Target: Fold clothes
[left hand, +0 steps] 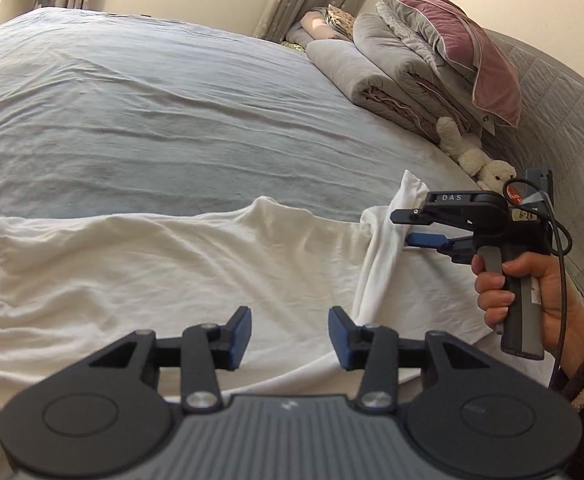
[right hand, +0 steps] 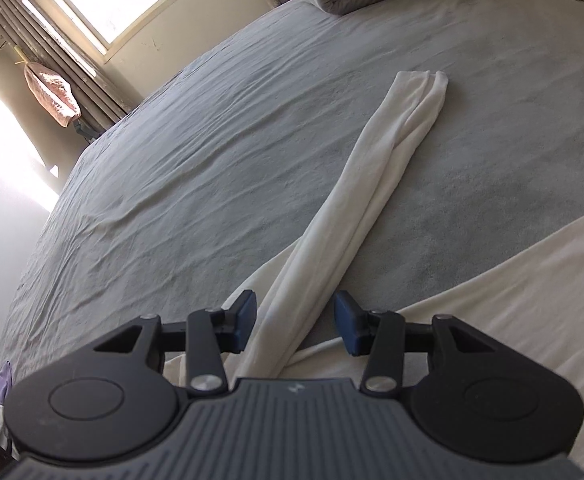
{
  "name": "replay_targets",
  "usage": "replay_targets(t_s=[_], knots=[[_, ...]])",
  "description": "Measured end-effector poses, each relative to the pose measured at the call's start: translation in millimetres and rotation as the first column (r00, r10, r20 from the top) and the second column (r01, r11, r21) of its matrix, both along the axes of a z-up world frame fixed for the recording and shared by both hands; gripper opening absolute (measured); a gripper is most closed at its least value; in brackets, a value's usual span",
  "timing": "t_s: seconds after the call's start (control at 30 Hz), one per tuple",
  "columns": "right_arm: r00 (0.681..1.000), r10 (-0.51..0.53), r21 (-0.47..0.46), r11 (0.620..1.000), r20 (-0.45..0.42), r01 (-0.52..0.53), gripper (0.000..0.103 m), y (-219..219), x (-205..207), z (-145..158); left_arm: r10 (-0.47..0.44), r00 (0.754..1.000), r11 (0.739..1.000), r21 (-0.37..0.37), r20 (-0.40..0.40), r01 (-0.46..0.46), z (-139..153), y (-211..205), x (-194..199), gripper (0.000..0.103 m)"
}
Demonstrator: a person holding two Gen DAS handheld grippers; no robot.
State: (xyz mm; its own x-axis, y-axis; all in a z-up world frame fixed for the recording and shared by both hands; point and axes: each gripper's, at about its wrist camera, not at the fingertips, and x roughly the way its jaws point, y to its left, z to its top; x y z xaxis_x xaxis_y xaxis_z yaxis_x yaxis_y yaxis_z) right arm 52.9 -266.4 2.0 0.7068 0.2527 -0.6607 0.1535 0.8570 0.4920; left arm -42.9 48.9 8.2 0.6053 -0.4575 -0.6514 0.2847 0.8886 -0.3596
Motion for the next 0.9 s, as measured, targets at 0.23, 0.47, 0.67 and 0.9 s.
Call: replay_targets(t_s=[0.23, 0.47, 0.67, 0.9], knots=[[0.996, 0.022, -0.036, 0.999, 0.082, -0.019, 0.038, 7, 17, -4, -0.021, 0.999, 0.999, -0.030, -0.040, 0.020, -15, -21, 27, 0.045], [0.976, 0.034, 0.087, 0.995, 0.215, -0.054, 0.012, 1, 8, 19, 0.013, 0.997, 0.996, -0.086, -0.078, -0.019, -20, -15, 43, 0.048], [0.918, 0.060, 0.170, 0.976, 0.392, -0.137, 0.012, 6, -15, 69, 0.036, 0.996, 0.995, -0.086, -0.077, -0.043, -19, -12, 43, 0.048], [0.826, 0.130, 0.140, 0.960, 0.548, -0.243, 0.012, 24, -49, 117, 0.020, 0.999, 0.996, -0.089, -0.034, -0.023, -8, -7, 33, 0.052]])
